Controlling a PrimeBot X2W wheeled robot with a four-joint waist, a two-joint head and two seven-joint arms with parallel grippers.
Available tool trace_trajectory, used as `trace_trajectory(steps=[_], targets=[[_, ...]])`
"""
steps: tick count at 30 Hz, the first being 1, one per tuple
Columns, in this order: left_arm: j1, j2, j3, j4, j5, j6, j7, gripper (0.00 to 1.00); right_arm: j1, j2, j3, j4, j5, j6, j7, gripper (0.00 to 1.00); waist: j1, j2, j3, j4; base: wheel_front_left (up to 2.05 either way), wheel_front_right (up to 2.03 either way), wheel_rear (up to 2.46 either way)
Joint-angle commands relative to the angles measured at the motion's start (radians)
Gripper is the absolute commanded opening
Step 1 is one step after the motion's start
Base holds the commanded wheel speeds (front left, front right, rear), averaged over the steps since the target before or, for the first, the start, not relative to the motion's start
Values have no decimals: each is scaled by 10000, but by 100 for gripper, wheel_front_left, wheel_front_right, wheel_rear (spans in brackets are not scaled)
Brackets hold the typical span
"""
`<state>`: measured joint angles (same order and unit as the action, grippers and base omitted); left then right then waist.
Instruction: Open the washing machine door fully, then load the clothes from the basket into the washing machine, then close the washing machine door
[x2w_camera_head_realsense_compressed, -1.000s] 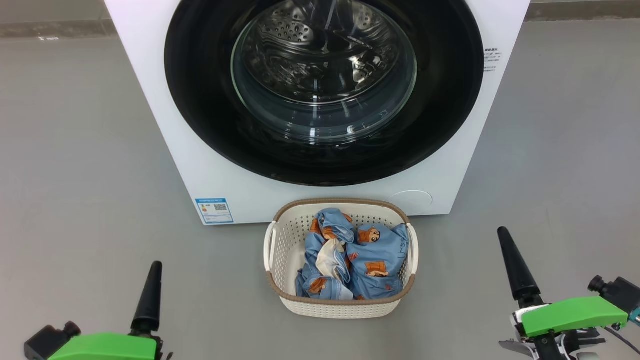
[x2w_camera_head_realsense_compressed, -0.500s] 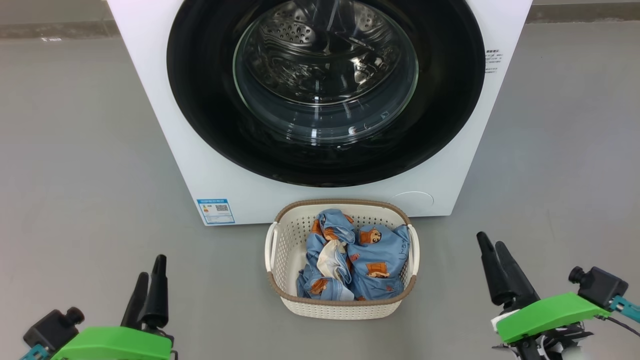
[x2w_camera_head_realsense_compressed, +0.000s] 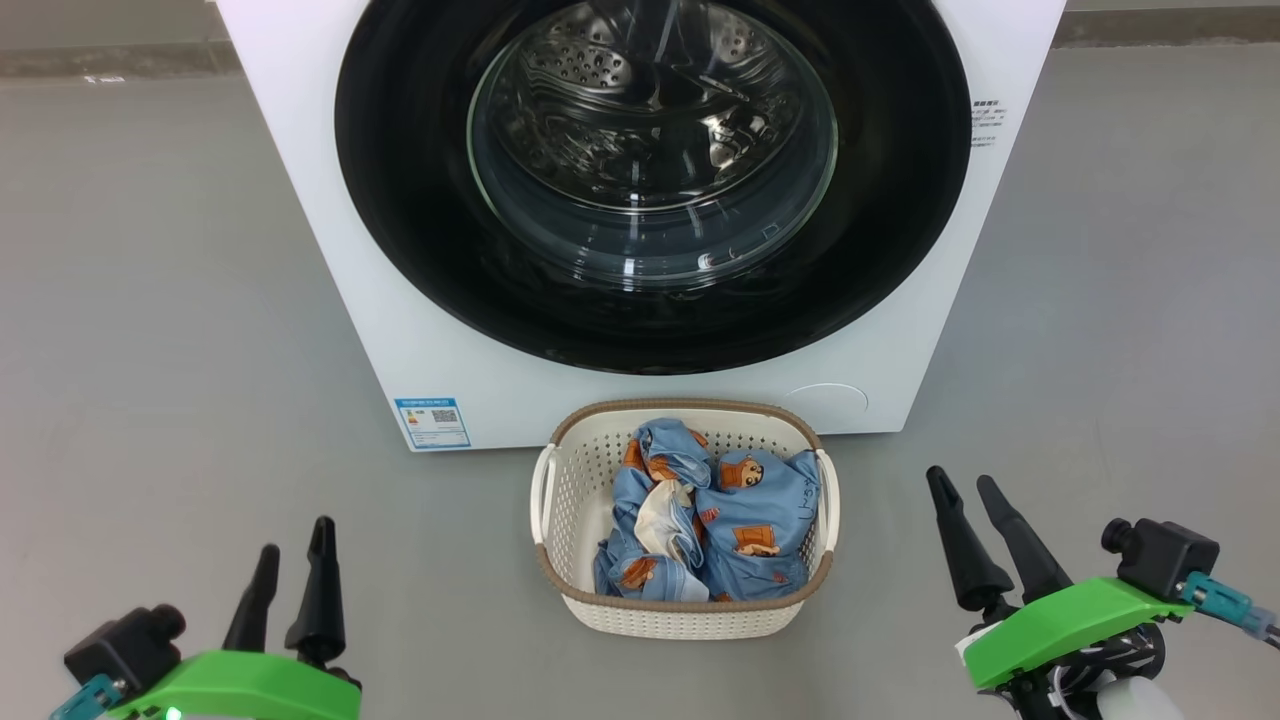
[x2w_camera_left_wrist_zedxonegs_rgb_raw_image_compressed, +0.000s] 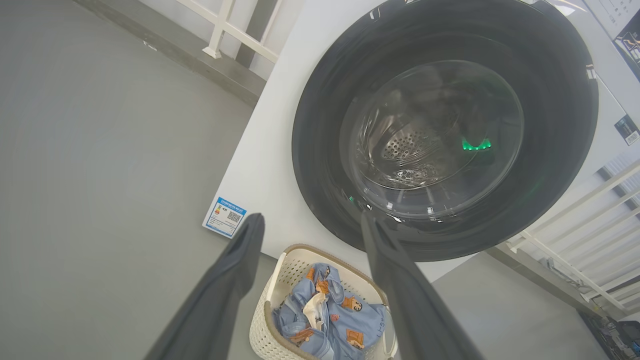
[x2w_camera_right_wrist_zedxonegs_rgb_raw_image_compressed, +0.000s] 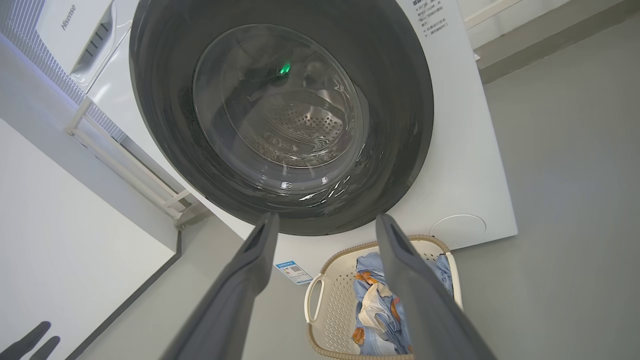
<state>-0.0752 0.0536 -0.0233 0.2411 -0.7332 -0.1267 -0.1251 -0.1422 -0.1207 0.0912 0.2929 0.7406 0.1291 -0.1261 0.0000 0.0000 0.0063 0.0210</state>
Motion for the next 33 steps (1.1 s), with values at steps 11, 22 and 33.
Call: trace_trajectory(steps=[11,22,33], targets=[[-709,81,261,-99,1427,-18,-440,100,-682,-70,426,36,-1665,12,-454,100,0,0,0,0,0,0,0],[-814,104,180,34,2162,-33,-801,100,-873,-78,617,172,-3094,13,-806,100,0,0,-3,19,0,0,0],[-910,300,-65,284,3264,-37,-1132,100,-1055,-117,801,246,-4348,15,-1129,100,0,0,-14,-2,0,0,0]])
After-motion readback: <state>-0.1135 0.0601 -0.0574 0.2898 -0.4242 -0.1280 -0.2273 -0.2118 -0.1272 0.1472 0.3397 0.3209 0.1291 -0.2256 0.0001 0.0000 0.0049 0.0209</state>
